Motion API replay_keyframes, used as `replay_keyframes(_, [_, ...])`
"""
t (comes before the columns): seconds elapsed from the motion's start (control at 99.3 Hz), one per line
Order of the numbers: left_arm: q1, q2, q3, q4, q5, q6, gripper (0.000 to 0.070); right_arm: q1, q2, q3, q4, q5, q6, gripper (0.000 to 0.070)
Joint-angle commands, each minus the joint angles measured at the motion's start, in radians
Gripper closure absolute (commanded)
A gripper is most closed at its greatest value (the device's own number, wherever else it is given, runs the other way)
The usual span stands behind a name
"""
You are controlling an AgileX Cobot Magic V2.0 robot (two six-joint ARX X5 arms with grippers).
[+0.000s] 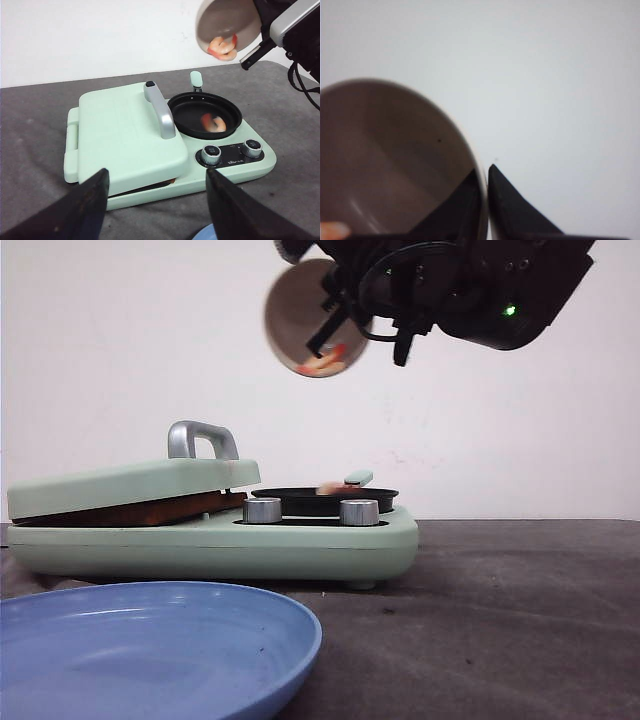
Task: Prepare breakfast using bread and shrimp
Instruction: 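Tilt the bowl with the right gripper to pour shrimp into the pan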
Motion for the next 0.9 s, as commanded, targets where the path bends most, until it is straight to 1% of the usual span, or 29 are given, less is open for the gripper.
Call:
replay_keyframes(0.0, [-0.002, 0.000, 0.004, 0.012, 0.006, 0.013, 0.0389, 0.006, 0.017, 0.011, 0.017, -0.002, 0.011, 0.0698])
replay_keyframes(0.091, [-0.002, 0.000, 0.004, 0.012, 0.006, 0.013, 0.0389, 0.005, 0.020, 0.011, 0.017, -0.003, 0.033, 0.0699])
replay_keyframes(0.252, [-0.002, 0.000, 0.004, 0.012, 0.006, 0.013, 0.0389, 0.001, 0.020, 0.011, 0.018, -0.004, 0.016, 0.0698])
replay_keyframes(0.312, [-0.002, 0.000, 0.004, 0.012, 0.006, 0.013, 0.0389, -0.006, 0.020, 0.011, 0.017, -0.017, 0.019, 0.0699])
replay_keyframes(0.584, [-0.002, 0.000, 0.004, 0.012, 0.006, 0.013, 0.0389, -0.018, 0.020, 0.014, 0.018, -0.021, 0.021, 0.0698])
replay_keyframes(0.664, [-0.002, 0.000, 0.004, 0.011, 0.006, 0.013, 0.0389, -0.025, 0.020, 0.014, 0.017, -0.009, 0.047, 0.0698])
replay_keyframes(0.836, [-0.002, 0.000, 0.004, 0.011, 0.006, 0.014, 0.0389, -0.027, 0.020, 0.014, 0.017, 0.023, 0.153, 0.0698])
replay_keyframes(0.886, [-0.002, 0.000, 0.004, 0.010, 0.005, 0.014, 0.0389, -0.027, 0.019, 0.014, 0.017, 0.045, 0.177, 0.0698])
